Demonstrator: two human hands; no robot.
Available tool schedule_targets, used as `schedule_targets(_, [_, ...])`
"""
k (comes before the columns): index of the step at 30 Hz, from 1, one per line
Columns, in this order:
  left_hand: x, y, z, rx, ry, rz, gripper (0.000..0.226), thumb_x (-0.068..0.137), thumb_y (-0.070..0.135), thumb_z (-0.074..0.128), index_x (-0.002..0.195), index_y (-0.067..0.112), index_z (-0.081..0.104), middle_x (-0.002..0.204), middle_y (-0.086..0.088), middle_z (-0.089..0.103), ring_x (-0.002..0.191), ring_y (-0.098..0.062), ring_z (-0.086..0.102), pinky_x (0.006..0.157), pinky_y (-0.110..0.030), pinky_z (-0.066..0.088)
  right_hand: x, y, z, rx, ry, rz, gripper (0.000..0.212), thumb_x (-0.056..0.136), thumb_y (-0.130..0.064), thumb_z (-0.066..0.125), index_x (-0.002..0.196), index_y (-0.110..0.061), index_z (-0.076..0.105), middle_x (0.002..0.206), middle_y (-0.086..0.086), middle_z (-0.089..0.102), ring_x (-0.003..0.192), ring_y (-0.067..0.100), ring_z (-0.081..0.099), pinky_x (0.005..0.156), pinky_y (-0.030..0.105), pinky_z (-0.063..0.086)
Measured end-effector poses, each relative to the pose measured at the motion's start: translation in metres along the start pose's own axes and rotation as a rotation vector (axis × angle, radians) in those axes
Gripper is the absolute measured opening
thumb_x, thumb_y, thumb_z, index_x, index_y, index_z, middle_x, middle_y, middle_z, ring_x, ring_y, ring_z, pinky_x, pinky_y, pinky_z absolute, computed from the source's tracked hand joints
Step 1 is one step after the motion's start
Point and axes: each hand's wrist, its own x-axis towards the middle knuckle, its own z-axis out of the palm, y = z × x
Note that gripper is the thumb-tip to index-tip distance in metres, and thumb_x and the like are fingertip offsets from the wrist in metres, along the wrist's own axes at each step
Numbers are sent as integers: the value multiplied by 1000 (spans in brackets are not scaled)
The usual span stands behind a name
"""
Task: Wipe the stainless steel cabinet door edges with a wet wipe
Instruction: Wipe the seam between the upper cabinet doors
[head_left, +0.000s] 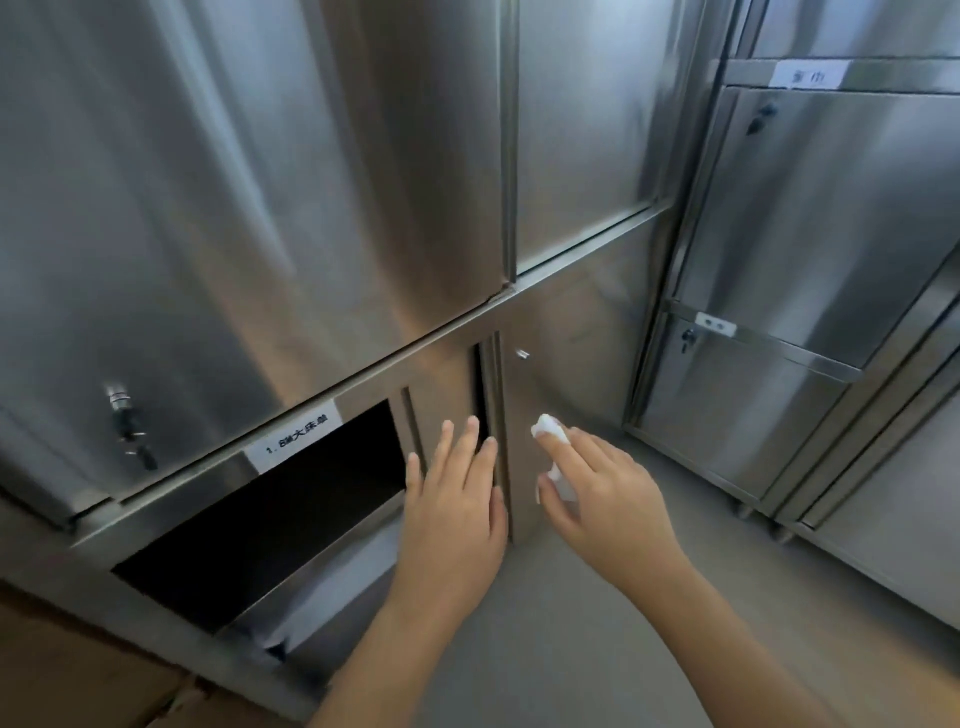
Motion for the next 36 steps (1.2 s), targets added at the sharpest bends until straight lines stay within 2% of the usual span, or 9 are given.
schedule_targets(1, [11, 16, 10, -10, -5, 17, 45, 73, 2, 74, 117, -1, 62, 131, -18, 53, 123, -39, 47, 92, -63, 36, -1, 19, -6, -6, -9, 13, 36, 83, -22, 50, 110, -5, 67, 107, 5, 68, 93, 23, 67, 72, 29, 54])
schedule_targets(9, [73, 114, 69, -83, -16, 50, 44, 82, 3, 65, 124, 0, 56, 139, -15, 46, 132, -38, 36, 102, -59, 21, -5, 135, -42, -51, -13, 70, 37, 74, -11, 71, 110, -4, 67, 112, 5, 67, 96, 22, 67, 73, 30, 53])
schedule_targets(11, [82, 123, 77, -85, -6, 51, 44, 82, 2, 65, 124, -1, 56, 139, -16, 46, 132, -38, 35, 103, -58, 21, -3, 151, -46, -51, 0, 72, 35, 75, -13, 67, 109, -4, 67, 111, 6, 68, 96, 22, 67, 73, 29, 53])
schedule_targets(15, [102, 133, 90, -84, -19, 34, 43, 86, 4, 61, 128, 1, 53, 143, -14, 41, 136, -34, 29, 107, -54, 17, 3, 176, -45, -32, -22, 82, 36, 78, -13, 68, 113, -4, 65, 116, 6, 66, 99, 24, 66, 75, 33, 55])
schedule_targets(23, [152, 132, 125, -54, -61, 23, 42, 84, 3, 62, 126, 0, 55, 142, -15, 42, 136, -36, 30, 105, -59, 21, 32, 221, -22, -45, 21, 119, 41, 71, -10, 75, 110, -4, 67, 112, 8, 67, 96, 28, 66, 71, 40, 56])
schedule_targets(28, [207, 127, 149, -6, 37, 112, 38, 78, 2, 63, 116, -2, 62, 131, -19, 53, 124, -42, 44, 92, -67, 31, 74, 255, -4, -120, -4, 81, 42, 68, -11, 77, 108, -3, 68, 109, 10, 68, 94, 29, 67, 72, 41, 56])
schedule_targets(31, [245, 115, 154, -21, 96, 92, 43, 75, -1, 71, 116, -2, 62, 132, -19, 52, 125, -41, 43, 95, -63, 23, 116, 271, 8, -133, -18, 42, 42, 69, -12, 76, 109, -3, 67, 111, 11, 67, 97, 30, 66, 74, 43, 56])
schedule_targets(34, [278, 96, 150, -23, 152, 89, 34, 86, 9, 55, 118, 1, 61, 135, -16, 51, 128, -39, 41, 97, -59, 18, 161, 280, 23, -133, -22, -11, 42, 73, -14, 73, 112, -3, 66, 114, 11, 66, 102, 30, 65, 78, 44, 55])
schedule_targets(36, [299, 86, 143, -6, 173, 88, 42, 88, 18, 38, 119, 2, 61, 136, -15, 50, 129, -37, 40, 98, -59, 19, 187, 283, 31, -123, -9, -40, 42, 74, -15, 73, 114, -3, 65, 116, 11, 65, 105, 30, 64, 81, 44, 54])
